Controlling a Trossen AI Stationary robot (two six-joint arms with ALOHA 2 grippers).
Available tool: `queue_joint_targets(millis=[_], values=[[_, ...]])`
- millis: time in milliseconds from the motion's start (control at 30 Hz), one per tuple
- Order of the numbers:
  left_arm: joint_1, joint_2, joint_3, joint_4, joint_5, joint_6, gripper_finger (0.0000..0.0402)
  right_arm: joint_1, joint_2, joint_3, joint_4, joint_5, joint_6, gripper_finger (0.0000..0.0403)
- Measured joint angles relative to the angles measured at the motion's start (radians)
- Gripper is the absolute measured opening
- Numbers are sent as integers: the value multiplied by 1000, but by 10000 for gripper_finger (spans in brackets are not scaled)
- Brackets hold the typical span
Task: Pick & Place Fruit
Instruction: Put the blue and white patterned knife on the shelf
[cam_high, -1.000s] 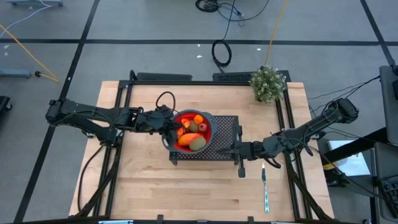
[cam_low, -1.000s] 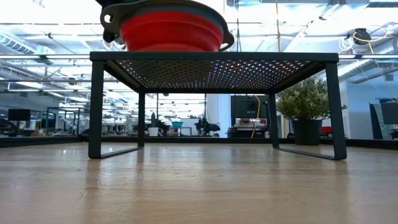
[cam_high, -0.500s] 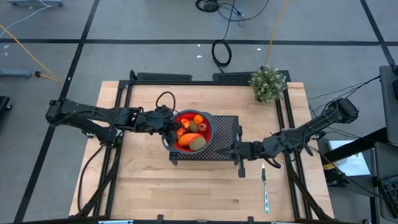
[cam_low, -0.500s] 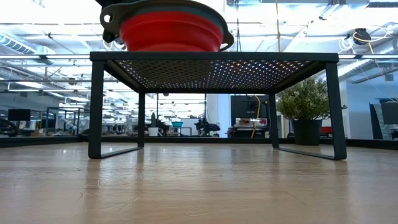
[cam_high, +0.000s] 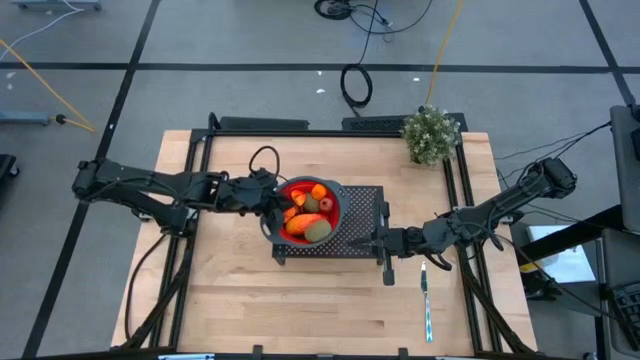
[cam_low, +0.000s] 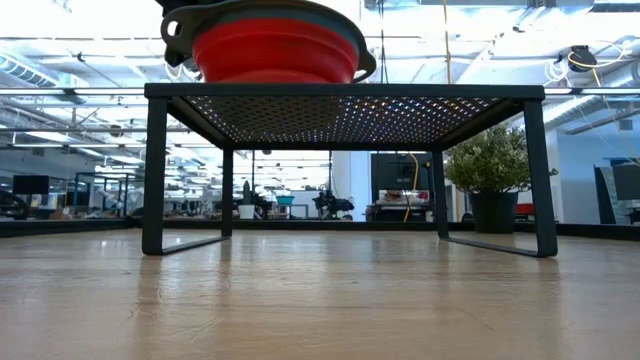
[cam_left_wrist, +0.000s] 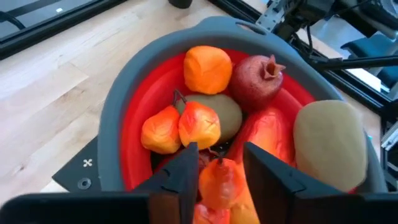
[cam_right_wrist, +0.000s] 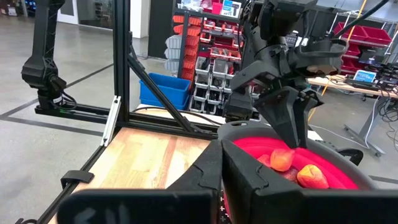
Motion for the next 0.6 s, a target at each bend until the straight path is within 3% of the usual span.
queue_joint_targets(millis=[167,333,600], values=[[19,-57,-1,9,8,3,160,15,-2,0,0,1,1,3],[25,-157,0,20,8,21,169,59,-19,0,-16,17,26,1],[-4,-271,0,13,-56,151,152,173,-69,0,-164,205,206,0]])
